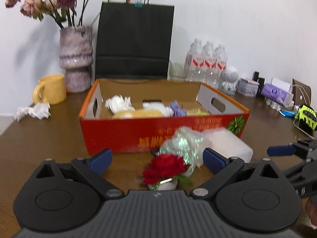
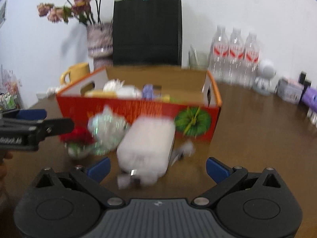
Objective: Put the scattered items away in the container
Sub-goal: 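Grasp the red rose with the left tool while the right tool grasps a small clear packet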
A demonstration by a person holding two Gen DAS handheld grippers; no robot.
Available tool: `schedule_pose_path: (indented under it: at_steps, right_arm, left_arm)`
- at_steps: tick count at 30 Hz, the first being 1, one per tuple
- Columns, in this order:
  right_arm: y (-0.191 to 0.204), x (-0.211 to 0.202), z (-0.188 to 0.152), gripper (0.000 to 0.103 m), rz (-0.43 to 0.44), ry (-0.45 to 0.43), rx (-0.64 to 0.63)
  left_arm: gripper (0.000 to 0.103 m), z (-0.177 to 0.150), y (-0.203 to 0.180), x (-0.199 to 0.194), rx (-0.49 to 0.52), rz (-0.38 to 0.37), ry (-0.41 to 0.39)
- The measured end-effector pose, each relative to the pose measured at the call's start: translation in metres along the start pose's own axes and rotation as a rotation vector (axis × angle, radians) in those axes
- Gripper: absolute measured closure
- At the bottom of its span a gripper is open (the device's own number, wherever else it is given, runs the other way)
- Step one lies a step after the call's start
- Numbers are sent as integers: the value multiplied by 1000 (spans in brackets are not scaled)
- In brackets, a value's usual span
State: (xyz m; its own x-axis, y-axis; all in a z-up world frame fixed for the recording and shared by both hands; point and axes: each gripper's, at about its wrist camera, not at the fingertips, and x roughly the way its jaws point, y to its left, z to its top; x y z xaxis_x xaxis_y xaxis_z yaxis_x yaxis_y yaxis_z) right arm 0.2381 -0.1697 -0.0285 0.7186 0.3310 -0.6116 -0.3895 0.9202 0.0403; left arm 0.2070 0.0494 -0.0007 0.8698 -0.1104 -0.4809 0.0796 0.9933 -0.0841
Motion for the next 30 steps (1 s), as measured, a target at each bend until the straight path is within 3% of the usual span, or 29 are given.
schedule_pose_path:
  at_steps: [5, 9, 10, 13, 19, 30]
  right_arm:
    - [15, 4, -5, 4, -6, 5, -56]
    - [16, 11, -7, 16, 4, 30, -45]
    - [16, 12, -7, 27, 6, 33, -43]
    - [14, 12, -8, 48, 24, 31, -30]
    - [12, 6, -10, 71, 35, 23, -23]
    - [1, -7, -11, 86, 55, -6, 22]
  left_arm:
    - [16, -5, -1, 10, 2, -28, 35]
    - [34, -8, 0, 22, 2, -31, 81]
    - [45, -9, -1, 24, 5, -40, 89]
    - [59, -10, 0, 23, 6, -47, 101]
    - [62, -12, 6, 16, -11, -40, 101]
    - [63, -13, 9, 8, -44, -60, 87]
